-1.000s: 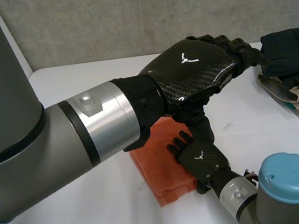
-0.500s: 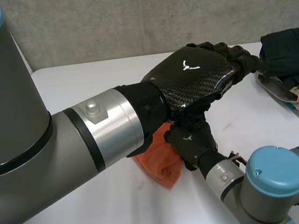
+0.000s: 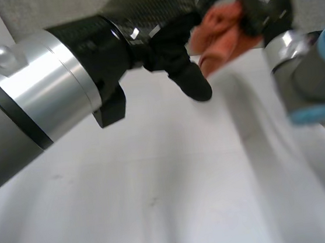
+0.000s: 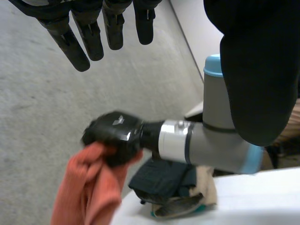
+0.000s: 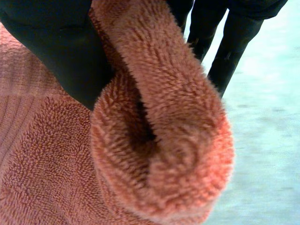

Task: Fold the laundry.

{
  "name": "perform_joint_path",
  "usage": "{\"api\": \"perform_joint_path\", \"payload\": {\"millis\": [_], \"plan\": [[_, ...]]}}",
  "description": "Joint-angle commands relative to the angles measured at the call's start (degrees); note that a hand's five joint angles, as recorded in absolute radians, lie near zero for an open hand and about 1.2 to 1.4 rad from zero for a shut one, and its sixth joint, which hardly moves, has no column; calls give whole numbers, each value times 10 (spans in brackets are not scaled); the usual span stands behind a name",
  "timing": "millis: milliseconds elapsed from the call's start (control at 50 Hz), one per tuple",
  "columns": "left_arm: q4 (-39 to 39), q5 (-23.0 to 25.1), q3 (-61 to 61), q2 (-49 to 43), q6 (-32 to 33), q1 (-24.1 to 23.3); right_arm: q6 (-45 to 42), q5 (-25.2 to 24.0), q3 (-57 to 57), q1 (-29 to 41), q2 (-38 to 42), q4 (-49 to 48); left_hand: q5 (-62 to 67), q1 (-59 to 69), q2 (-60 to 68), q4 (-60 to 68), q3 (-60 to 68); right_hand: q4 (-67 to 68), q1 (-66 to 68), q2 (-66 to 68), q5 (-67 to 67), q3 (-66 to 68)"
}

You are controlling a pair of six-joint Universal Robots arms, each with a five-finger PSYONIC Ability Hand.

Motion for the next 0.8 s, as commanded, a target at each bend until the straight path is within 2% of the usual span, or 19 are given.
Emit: {"api": "perform_joint_path", "payload": {"millis": [20,100,180,200,300,420,580,720,800], "plan": [[17,-13,-4,6,-27,11,59,15,-151,-107,31,39,-28,-11,-15,-11,-17,117,213,144,179,137],[19,-11,-13,3,-28,12,83,-11,-171,-163,60,38,-28,-11,-15,-11,-17,117,213,144,179,137],[20,-13,-27,2,-27,10,103,-74,-164,-219,104,24,-28,-11,-15,-11,-17,117,213,144,179,137],[20,-13,-33,0,-27,10,110,-103,-156,-239,123,15,-28,-11,-15,-11,-17,117,213,144,179,137],[27,-13,-50,-9,-26,7,113,-164,-121,-296,180,-30,-28,-11,-15,-11,-17,117,213,144,179,137],[42,-12,-69,-27,-26,6,84,-176,-58,-351,220,-101,-28,-11,-15,-11,-17,117,213,144,179,137],[46,-13,-66,-43,-24,4,117,-207,17,-359,177,-162,-28,-11,-15,-11,-17,117,213,144,179,137],[47,-13,-64,-41,-24,-1,134,-207,23,-351,154,-179,-28,-11,-15,-11,-17,117,213,144,179,137],[47,-13,-65,-38,-24,-1,116,-189,5,-353,158,-161,-28,-11,-15,-11,-17,117,213,144,179,137]]}}
